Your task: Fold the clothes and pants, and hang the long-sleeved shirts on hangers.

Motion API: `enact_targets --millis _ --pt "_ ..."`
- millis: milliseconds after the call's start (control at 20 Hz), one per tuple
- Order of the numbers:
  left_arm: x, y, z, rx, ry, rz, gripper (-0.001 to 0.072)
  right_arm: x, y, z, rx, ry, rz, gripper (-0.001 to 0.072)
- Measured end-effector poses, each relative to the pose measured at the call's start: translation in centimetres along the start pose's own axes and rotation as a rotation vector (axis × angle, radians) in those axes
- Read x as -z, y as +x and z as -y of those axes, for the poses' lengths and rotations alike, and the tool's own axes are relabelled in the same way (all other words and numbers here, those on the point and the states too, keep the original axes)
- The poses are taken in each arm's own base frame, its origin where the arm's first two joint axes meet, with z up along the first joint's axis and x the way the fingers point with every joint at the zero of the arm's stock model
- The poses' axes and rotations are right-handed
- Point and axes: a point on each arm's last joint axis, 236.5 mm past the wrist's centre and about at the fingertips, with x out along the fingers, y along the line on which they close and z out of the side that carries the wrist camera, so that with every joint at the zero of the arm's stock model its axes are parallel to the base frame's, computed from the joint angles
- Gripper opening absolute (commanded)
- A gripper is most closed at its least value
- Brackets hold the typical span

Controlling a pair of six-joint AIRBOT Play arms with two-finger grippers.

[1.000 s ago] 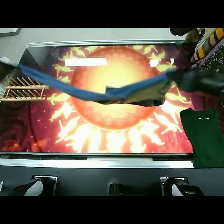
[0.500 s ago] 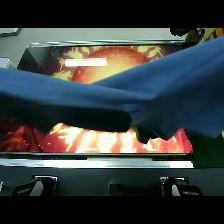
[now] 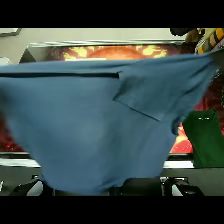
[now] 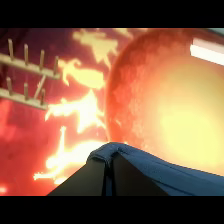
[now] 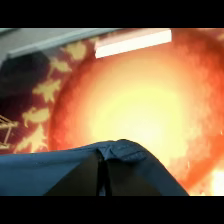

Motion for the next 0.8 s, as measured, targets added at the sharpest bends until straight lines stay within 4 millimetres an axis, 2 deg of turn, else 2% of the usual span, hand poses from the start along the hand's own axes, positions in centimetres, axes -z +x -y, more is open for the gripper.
enact_targets --millis 150,250,350,450,500,600,700,800 --pt "3.1 11.2 -0.8 0.014 0.015 -0.186 0.0013 2.9 9.0 5.2 0.048 0.085 -0.144 0.0027" --pt "5.1 18.0 -0.8 0.025 0.029 -0.256 0.0013 4.9 14.2 8.4 0.075 0.124 -0.193 0.0027" --pt "7.3 24.0 -0.8 0.027 0.037 -0.297 0.0013 6.8 18.7 11.1 0.098 0.138 -0.221 0.0027" --pt "9.0 29.0 -0.7 0.029 0.040 -0.311 0.0013 8.0 22.9 13.5 0.118 0.132 -0.221 0.0027" --pt "9.9 31.0 -0.8 0.028 0.043 -0.320 0.0013 8.7 24.4 14.5 0.129 0.131 -0.225 0.0027" --pt "11.4 33.6 -1.0 0.024 0.045 -0.339 0.0014 9.8 26.6 16.1 0.147 0.130 -0.231 0.0027" --pt "12.8 34.9 -1.2 0.020 0.046 -0.372 0.0014 10.9 27.6 17.1 0.160 0.126 -0.257 0.0027" --pt "14.4 35.3 -1.4 0.017 0.050 -0.431 0.0014 12.2 27.9 17.5 0.167 0.121 -0.300 0.0027"
